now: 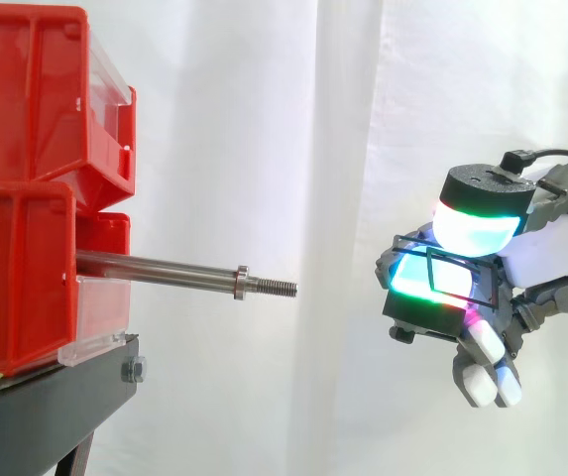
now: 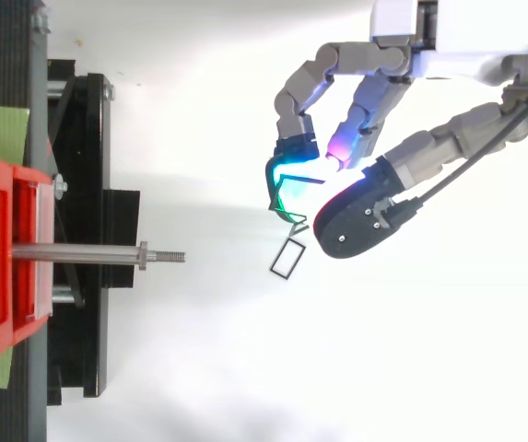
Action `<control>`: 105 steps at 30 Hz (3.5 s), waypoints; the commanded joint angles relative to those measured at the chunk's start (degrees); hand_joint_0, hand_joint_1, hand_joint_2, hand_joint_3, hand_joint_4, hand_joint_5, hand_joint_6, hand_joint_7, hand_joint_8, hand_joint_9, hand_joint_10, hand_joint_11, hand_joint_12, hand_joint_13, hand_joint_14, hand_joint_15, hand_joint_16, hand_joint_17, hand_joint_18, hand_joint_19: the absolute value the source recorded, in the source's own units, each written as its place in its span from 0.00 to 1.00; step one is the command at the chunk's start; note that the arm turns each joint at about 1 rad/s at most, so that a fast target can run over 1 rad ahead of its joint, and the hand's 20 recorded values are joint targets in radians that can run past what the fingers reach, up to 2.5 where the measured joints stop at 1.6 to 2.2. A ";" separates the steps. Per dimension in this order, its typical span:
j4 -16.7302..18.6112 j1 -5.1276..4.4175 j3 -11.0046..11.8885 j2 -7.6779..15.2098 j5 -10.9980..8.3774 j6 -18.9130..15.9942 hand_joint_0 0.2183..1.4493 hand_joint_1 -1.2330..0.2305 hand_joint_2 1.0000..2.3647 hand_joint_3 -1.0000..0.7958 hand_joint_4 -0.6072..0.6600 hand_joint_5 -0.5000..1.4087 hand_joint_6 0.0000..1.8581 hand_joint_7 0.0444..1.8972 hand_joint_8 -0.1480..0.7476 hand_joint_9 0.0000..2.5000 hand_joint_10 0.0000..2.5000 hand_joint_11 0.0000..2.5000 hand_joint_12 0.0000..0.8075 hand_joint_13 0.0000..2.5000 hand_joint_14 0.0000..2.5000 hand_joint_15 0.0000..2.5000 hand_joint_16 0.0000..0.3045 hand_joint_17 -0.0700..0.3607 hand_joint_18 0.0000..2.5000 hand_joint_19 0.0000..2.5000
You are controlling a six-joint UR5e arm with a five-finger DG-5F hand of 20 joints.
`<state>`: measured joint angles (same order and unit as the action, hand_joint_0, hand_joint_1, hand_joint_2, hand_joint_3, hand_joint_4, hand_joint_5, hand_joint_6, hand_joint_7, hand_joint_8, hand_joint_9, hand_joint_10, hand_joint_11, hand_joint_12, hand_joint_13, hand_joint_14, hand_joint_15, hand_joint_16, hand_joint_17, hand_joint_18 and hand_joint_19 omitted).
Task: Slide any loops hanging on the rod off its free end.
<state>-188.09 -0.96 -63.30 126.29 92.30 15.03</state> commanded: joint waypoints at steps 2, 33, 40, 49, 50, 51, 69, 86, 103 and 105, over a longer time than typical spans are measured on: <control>0.00 0.08 -0.07 0.01 -0.02 0.00 0.29 0.43 0.00 0.29 0.58 0.18 0.45 0.52 0.48 0.41 0.01 0.16 0.33 0.39 0.00 0.10 0.13 0.38 0.37 0.18; -0.35 0.08 -0.07 -0.34 0.42 1.67 0.29 0.39 0.01 0.38 0.55 0.18 0.47 0.52 0.48 0.41 0.01 0.16 0.34 0.38 0.00 0.10 0.14 0.38 0.36 0.18; -2.64 -0.18 -0.07 -1.05 0.51 4.48 0.27 0.54 0.00 0.31 0.57 0.18 0.45 0.51 0.48 0.41 0.01 0.16 0.34 0.37 0.00 0.10 0.14 0.38 0.36 0.18; -3.43 -0.18 -0.07 -1.40 0.34 5.98 0.29 0.47 0.01 0.40 0.55 0.18 0.45 0.55 0.49 0.42 0.01 0.16 0.34 0.37 0.00 0.10 0.13 0.38 0.35 0.19; -3.43 -0.27 0.02 -1.31 0.34 5.98 0.28 0.45 0.01 0.42 0.56 0.18 0.45 0.56 0.49 0.42 0.01 0.16 0.34 0.37 0.00 0.10 0.14 0.38 0.36 0.18; -3.34 -0.27 0.02 -1.31 0.34 5.98 0.28 0.44 0.01 0.43 0.56 0.18 0.45 0.57 0.49 0.41 0.01 0.16 0.34 0.37 0.00 0.09 0.14 0.38 0.36 0.18; -3.43 -0.27 -0.07 -1.31 0.25 5.98 0.29 0.35 0.01 0.45 0.51 0.17 0.48 0.52 0.48 0.40 0.01 0.16 0.33 0.37 0.00 0.10 0.13 0.37 0.35 0.18; -3.52 -0.10 -0.07 -1.40 0.42 5.89 0.32 0.33 0.01 0.41 0.46 0.16 0.48 0.50 0.45 0.40 0.01 0.17 0.33 0.36 0.00 0.09 0.13 0.37 0.35 0.18; -6.50 -0.71 -0.07 -2.98 -0.54 11.16 0.34 0.34 0.01 0.37 0.44 0.16 0.48 0.48 0.43 0.41 0.01 0.19 0.32 0.36 0.00 0.09 0.13 0.37 0.35 0.18; -6.50 -0.80 -0.07 -2.89 -0.89 11.16 0.34 0.34 0.01 0.37 0.44 0.16 0.48 0.48 0.44 0.41 0.01 0.19 0.32 0.36 0.00 0.09 0.13 0.37 0.35 0.18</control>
<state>-194.56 -1.65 -63.36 123.34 91.87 26.13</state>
